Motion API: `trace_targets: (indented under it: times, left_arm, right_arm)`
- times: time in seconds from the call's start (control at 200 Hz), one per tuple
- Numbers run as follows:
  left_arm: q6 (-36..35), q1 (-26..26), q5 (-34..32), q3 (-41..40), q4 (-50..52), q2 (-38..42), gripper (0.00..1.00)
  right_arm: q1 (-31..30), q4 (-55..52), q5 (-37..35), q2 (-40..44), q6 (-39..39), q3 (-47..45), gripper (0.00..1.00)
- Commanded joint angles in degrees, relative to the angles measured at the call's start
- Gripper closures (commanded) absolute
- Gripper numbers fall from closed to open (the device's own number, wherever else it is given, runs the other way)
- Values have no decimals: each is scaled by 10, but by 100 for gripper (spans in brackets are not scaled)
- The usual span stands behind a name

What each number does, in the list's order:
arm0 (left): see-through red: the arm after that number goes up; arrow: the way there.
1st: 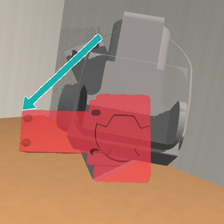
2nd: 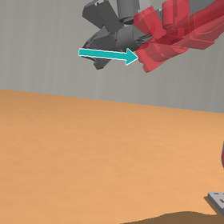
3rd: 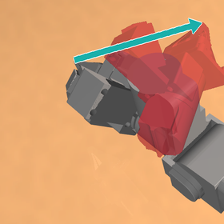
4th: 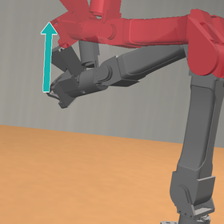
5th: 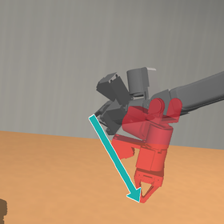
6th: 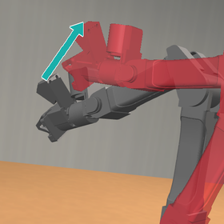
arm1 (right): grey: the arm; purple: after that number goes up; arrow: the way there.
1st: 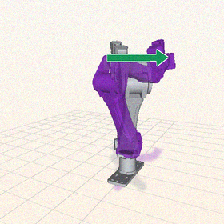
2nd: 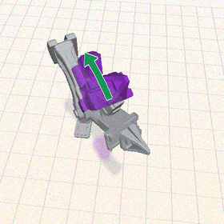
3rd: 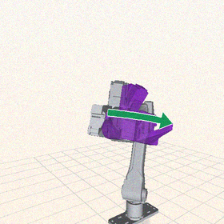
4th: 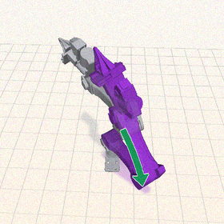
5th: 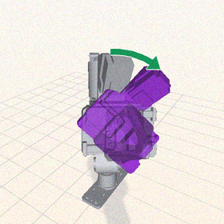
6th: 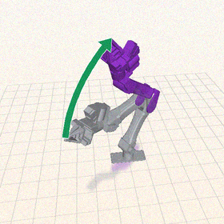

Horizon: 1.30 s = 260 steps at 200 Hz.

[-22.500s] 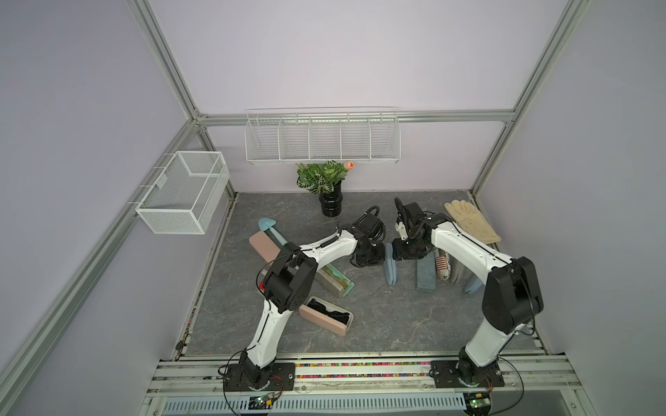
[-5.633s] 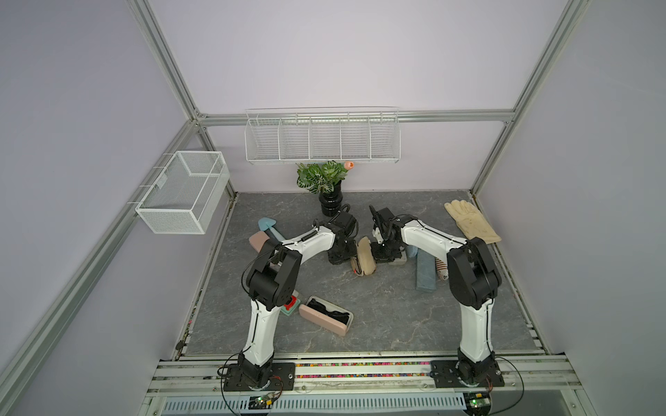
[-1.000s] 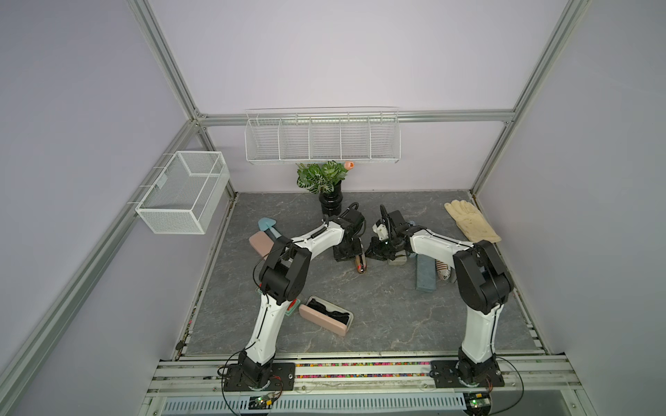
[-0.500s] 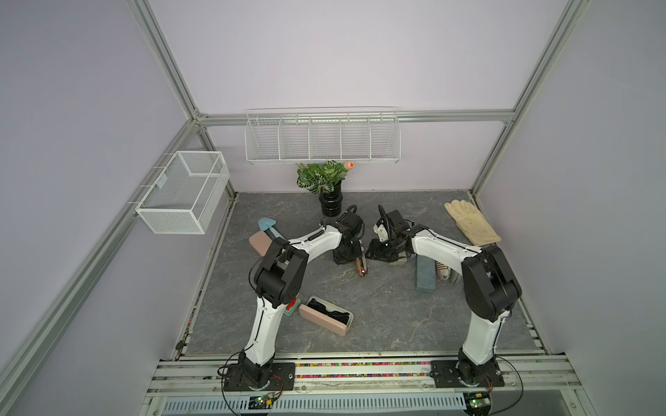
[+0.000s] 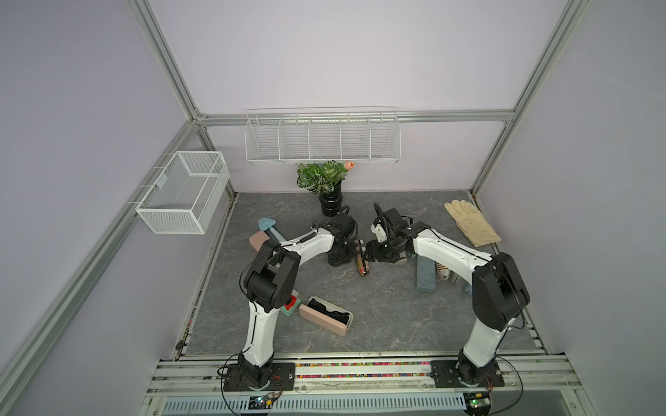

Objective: Close the glasses case
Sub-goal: Close the glasses case at the center of the board, then adjust the glasses case at the center of the board.

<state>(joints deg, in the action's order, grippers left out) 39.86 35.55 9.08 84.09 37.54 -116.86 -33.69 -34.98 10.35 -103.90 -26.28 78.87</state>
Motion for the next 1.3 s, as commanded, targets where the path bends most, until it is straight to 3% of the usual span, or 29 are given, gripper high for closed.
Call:
trace_targets:
  times: [0.0,0.255,0.43,0.61,0.725,0.835,1.025,1.16,1.295]
  left_arm:
    - [3,-22,-3,-20,-10,47,100]
    - [-2,-39,-7,-50,-9,91,100]
    - [-1,-39,-3,-63,-15,93,100]
    - [-1,-40,-2,-69,-17,95,100]
    - [-1,-40,-1,-71,-18,94,100]
    - [-2,-40,1,-71,-19,93,100]
    - [-1,-40,8,-69,-24,93,100]
    - [-2,-40,12,-67,-25,96,100]
    - [-3,-40,14,-66,-25,97,100]
  right_arm:
    - [-9,-31,-12,-28,14,25,38]
    - [-17,-71,-28,-98,29,85,28]
    - [-17,-65,-19,-135,28,104,27]
    - [-18,-42,-4,-151,26,106,34]
    - [-17,-21,14,-150,23,98,46]
    - [-14,15,47,-138,18,78,57]
    - [0,132,164,-104,-12,12,65]
    - [19,239,253,-93,-65,-36,63]
    - [35,274,280,-99,-93,-54,50]
